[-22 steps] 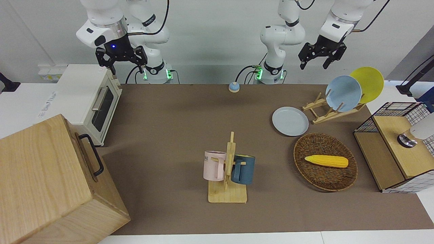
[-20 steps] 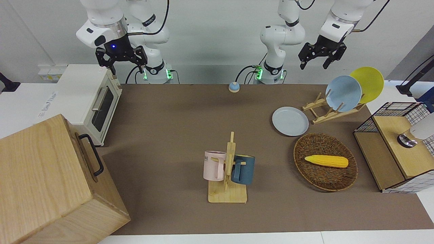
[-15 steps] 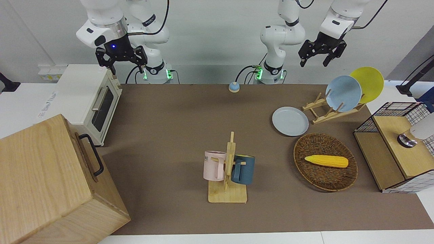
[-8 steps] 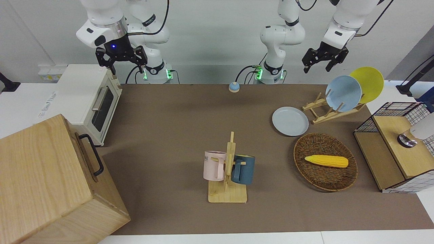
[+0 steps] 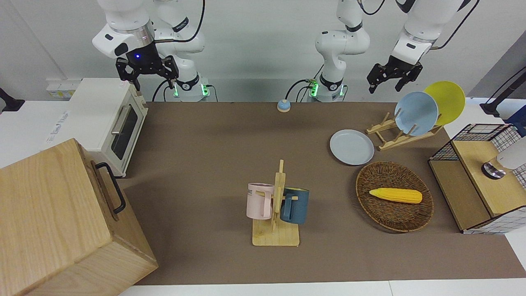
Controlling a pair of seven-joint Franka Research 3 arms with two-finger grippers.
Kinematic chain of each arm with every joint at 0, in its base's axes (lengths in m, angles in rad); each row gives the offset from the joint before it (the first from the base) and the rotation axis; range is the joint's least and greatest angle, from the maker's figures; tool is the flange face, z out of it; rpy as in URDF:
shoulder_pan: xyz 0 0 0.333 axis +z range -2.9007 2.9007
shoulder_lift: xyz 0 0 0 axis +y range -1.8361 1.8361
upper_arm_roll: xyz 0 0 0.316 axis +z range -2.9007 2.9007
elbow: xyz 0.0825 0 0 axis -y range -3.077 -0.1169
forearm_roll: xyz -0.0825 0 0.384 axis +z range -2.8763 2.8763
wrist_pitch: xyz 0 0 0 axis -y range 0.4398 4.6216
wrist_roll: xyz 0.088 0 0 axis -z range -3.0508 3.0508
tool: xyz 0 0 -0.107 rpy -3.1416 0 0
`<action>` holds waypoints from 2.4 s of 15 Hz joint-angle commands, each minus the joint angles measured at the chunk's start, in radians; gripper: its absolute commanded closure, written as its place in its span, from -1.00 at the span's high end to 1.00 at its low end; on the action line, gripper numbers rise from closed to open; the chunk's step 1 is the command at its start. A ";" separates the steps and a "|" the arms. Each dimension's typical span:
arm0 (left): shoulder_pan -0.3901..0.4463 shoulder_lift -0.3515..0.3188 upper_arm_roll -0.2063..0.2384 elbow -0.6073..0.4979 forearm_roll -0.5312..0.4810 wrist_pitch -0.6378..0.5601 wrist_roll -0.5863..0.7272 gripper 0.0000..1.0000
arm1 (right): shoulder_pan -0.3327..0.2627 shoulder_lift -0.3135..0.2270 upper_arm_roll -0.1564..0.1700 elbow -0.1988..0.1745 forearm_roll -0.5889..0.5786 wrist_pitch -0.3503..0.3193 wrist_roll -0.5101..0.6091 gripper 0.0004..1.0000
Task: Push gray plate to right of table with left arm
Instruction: 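Move the left gripper forward toward the gray plate's near edge, then lower the left gripper against the gray plate's edge nearest it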
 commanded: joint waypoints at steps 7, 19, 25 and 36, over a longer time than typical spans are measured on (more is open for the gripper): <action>0.007 0.035 0.075 -0.201 0.053 0.197 0.075 0.99 | -0.008 -0.010 0.005 -0.004 0.001 -0.012 -0.008 0.99; 0.007 0.095 0.111 -0.316 0.041 0.360 0.091 0.99 | -0.008 -0.010 0.005 -0.004 0.001 -0.012 -0.008 0.99; 0.009 0.119 0.120 -0.383 0.039 0.446 0.097 0.98 | -0.008 -0.010 0.005 -0.004 0.001 -0.012 -0.008 0.99; 0.030 0.170 0.126 -0.546 -0.019 0.603 0.155 0.92 | -0.008 -0.010 0.005 -0.004 0.001 -0.012 -0.008 0.99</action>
